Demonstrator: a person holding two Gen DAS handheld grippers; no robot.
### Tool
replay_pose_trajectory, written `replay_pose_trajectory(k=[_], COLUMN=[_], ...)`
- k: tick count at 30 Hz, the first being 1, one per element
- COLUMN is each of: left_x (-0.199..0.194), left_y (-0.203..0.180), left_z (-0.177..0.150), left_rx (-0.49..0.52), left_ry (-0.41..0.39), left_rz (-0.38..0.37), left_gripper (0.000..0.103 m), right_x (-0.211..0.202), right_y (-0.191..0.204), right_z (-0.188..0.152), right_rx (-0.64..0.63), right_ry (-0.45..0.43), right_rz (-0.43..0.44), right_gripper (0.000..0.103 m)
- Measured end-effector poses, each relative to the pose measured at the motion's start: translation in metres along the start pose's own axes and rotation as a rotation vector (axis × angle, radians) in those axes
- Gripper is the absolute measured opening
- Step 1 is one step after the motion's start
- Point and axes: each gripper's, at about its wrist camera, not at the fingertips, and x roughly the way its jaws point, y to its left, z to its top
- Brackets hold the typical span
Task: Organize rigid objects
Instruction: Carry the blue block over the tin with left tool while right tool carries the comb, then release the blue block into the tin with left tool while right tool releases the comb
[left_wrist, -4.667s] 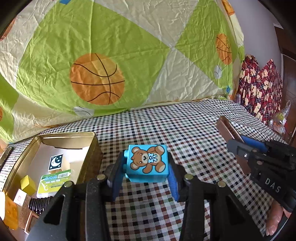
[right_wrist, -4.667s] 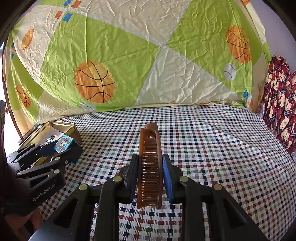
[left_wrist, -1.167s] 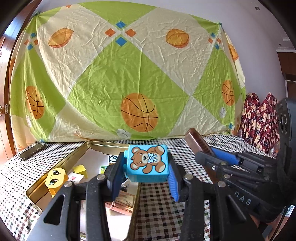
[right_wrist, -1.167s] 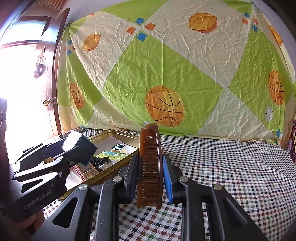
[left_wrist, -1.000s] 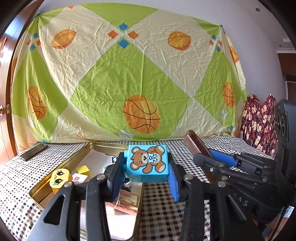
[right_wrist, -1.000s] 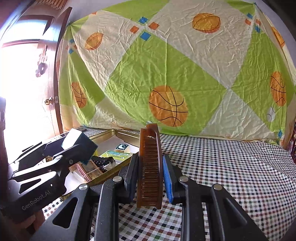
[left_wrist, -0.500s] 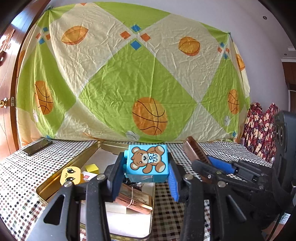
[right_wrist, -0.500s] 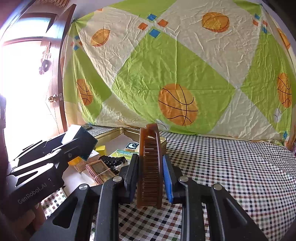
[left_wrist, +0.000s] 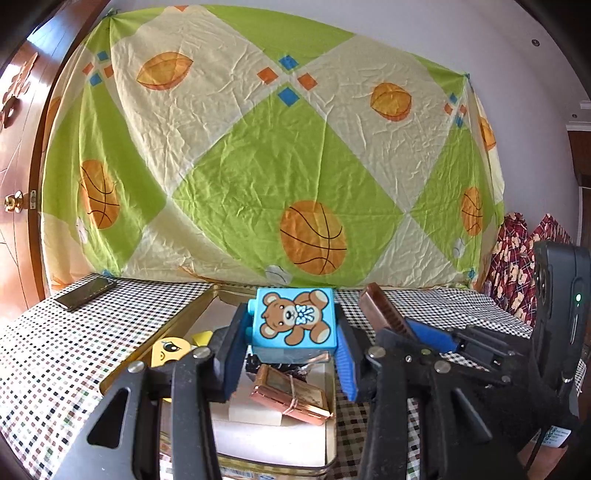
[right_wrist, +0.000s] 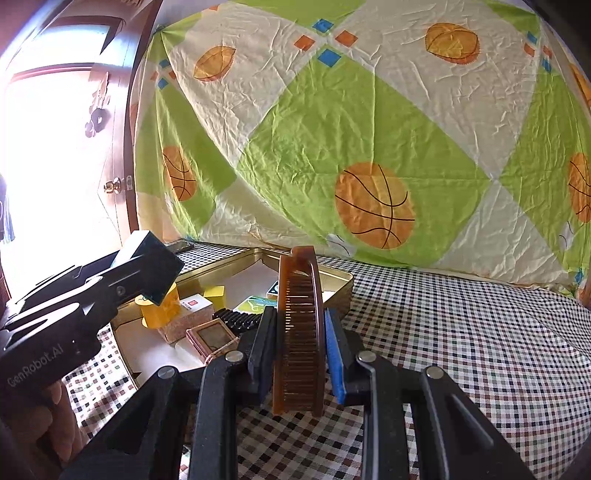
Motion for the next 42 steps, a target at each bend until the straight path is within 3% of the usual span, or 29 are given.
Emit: replay_pose_trajectory(k=[7,13,22,32,37,39,41,42], left_x=[0.002,0.018,0.043,0.058,0.059,0.057,0.053,0.05], left_y=[0.036,0.058,0.052,0.048,0.05,0.051,0.054,0.056], left_z=[0.006,0.006,-0.004,-0.01,-0.012,-0.011,-0.009,-0.008], left_rx=[-0.01,0.011,0.073,0.093,0.088,0.085,0.076,0.068], left_ry=[0.035,0.124,0.241,0.289,0.296,0.29,0.285,0.277], left_rz=[0.073,0.113,0.09,0.079,0.075,0.076,0.103,0.115], left_gripper=[0.042,0.042,0.042,0.043,0.043,0.047,0.072,0.078], right_x=[0.008,0.032,0.089,0.101,0.093,0.089,0.084,0.081], right_y=[0.014,0.03,0.04,0.042,0.044,0.04,0.035,0.032], right_z=[0.022,0.036,0.039,0.03,0.032,0.032,0.034,0.035], right_rx=[-0.017,-0.024,-0.036,-0.055,-0.08,-0.069,-0.058,-0.047], right_ry=[0.001,0.074,0.243,0.288,0.267,0.256,0.237,0.227], right_rz=[0.035,0.075,0.073,0.089,0.063,0.049,0.034,0.032], right_gripper=[0.028,0.028,0.028,0.028,0.046,0.054,0.058,0.063])
